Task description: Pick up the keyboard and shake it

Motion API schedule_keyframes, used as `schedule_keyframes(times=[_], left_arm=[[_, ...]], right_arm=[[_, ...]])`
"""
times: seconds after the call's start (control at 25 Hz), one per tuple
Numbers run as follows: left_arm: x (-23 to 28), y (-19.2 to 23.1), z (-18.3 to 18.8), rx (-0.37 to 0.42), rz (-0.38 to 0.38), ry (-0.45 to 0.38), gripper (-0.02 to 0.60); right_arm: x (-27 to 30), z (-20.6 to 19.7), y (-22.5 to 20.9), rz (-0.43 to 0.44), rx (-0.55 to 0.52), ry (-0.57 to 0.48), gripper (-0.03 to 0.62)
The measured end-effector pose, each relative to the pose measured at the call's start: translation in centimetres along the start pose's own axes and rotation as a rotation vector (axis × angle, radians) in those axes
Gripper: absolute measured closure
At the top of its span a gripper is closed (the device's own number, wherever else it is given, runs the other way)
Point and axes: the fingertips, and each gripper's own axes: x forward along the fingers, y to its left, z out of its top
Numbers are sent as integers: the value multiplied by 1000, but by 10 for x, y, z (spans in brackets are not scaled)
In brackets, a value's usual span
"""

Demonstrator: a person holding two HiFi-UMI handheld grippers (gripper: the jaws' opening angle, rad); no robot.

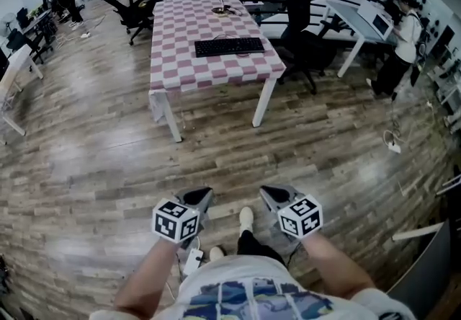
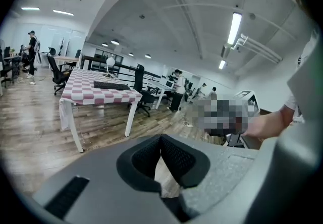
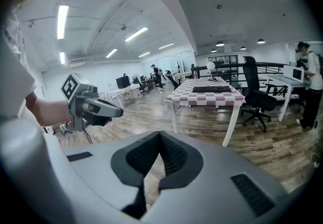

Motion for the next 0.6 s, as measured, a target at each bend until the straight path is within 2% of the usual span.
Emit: schedule_keyframes(times=[0.08, 0.28, 0.6], left_arm=[[21, 9, 15, -4, 14, 6, 577], [84, 31, 64, -19, 50, 12, 569], [181, 53, 143, -67, 96, 28, 494]], right_arm=[[12, 7, -24, 14, 7, 7, 592], [37, 40, -100, 42, 14, 0, 539], [57, 84, -229, 58, 41, 22, 468]])
